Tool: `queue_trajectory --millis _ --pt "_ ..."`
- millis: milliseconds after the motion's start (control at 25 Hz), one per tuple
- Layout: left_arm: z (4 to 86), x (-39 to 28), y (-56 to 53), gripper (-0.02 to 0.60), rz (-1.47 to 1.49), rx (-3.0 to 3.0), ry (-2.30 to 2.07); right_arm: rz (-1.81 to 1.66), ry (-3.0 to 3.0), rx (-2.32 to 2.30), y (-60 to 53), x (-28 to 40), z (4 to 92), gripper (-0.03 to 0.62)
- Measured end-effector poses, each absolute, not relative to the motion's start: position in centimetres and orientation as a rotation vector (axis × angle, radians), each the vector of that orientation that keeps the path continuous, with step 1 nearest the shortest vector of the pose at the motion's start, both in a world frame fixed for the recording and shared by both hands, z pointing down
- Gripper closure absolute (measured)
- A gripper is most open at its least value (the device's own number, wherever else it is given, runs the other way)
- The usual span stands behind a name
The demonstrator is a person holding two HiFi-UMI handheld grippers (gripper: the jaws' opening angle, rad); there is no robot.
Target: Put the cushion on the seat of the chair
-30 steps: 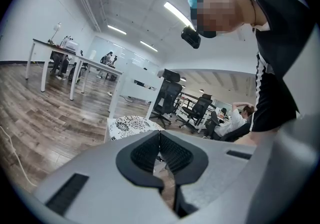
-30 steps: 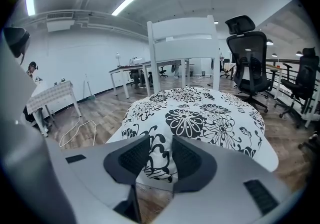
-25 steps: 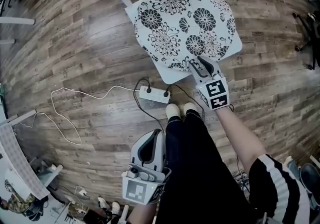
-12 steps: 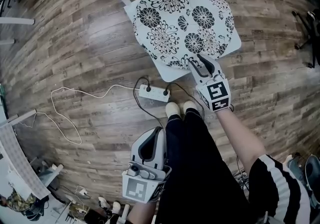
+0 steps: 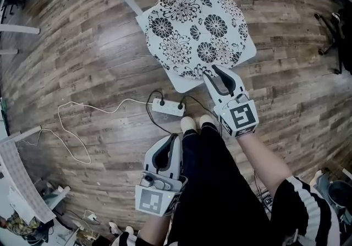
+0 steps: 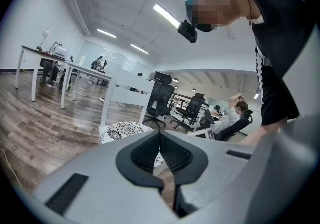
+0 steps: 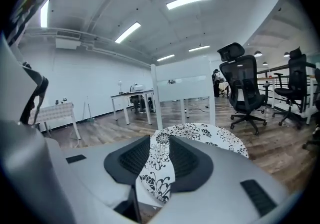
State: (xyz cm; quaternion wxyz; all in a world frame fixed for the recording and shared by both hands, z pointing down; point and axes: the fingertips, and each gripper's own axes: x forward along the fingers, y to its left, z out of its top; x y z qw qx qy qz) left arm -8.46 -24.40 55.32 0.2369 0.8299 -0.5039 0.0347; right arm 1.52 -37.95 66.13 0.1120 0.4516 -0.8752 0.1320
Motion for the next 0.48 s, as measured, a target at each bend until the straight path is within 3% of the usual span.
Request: queue_trajectory --millis 480 --pt "49.2 -6.9 -25.7 0.575 0.017 2.409 -1.335 0.308 -2.661 1.388 -35.6 1.7 55.5 0.515"
